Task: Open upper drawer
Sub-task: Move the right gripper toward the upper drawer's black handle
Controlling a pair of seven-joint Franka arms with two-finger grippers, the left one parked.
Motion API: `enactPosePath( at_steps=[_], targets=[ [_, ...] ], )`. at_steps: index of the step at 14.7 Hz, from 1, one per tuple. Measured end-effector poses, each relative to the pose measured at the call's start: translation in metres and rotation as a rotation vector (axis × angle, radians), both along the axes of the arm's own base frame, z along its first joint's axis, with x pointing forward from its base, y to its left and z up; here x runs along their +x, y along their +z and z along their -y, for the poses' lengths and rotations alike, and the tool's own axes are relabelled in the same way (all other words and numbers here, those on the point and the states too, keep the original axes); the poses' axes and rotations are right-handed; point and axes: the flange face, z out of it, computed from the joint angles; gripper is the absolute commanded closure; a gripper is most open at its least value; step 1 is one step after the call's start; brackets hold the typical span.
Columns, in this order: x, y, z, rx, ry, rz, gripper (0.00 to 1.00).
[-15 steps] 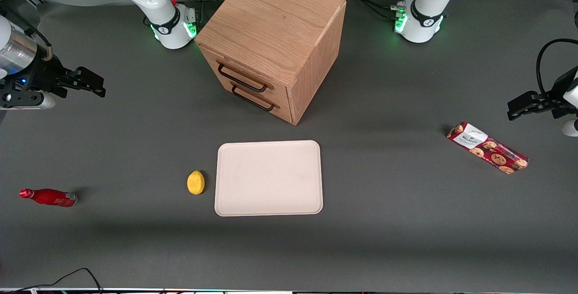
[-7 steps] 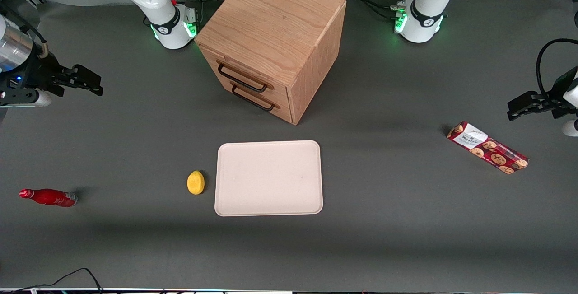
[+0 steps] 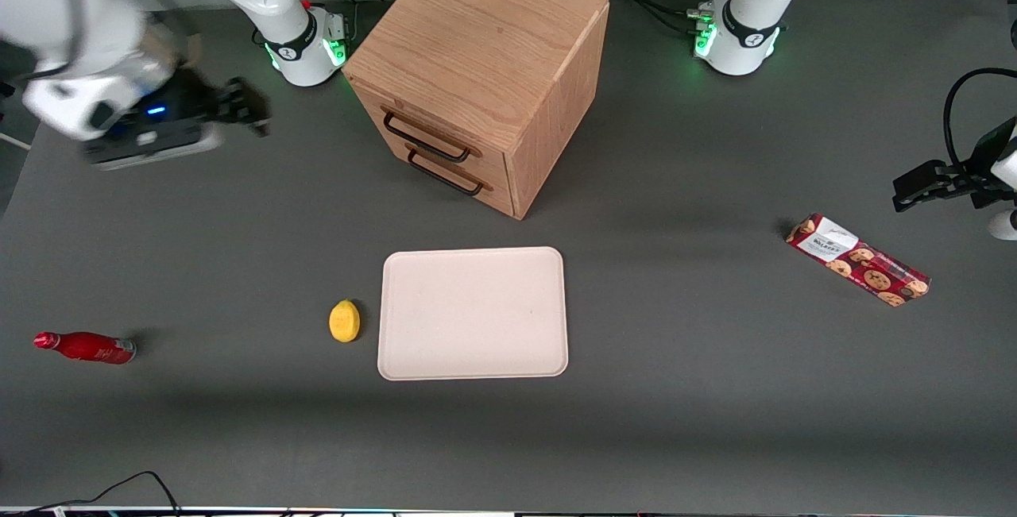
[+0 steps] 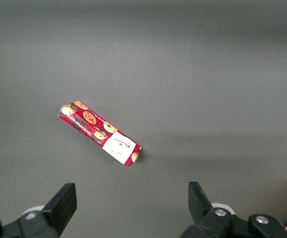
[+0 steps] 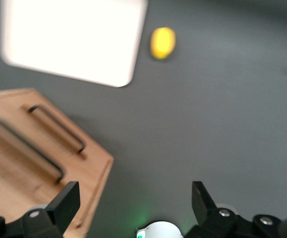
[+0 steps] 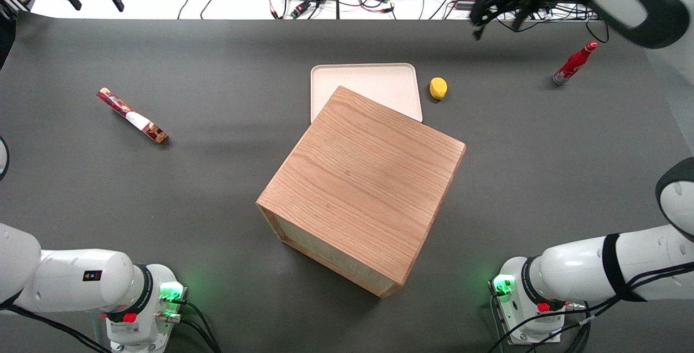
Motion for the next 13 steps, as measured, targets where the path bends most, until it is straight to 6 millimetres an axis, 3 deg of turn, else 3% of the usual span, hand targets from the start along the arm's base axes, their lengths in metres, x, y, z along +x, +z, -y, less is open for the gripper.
enactPosePath(
  at_steps=[1, 3, 7, 11, 13],
  targets=[
    [-0.008, -0.003, -0.021, 0.010, 0.039, -0.011, 0.00],
    [-0.014, -0.009, -0.039, 0.029, 0.073, -0.032, 0.00],
    [-0.006, -0.024, -0.044, 0.121, 0.145, -0.098, 0.00],
    [0.003, -0.048, -0.055, 0.267, 0.442, -0.160, 0.00],
    [0.012, -0.068, -0.056, 0.311, 0.586, -0.189, 0.00]
  ],
)
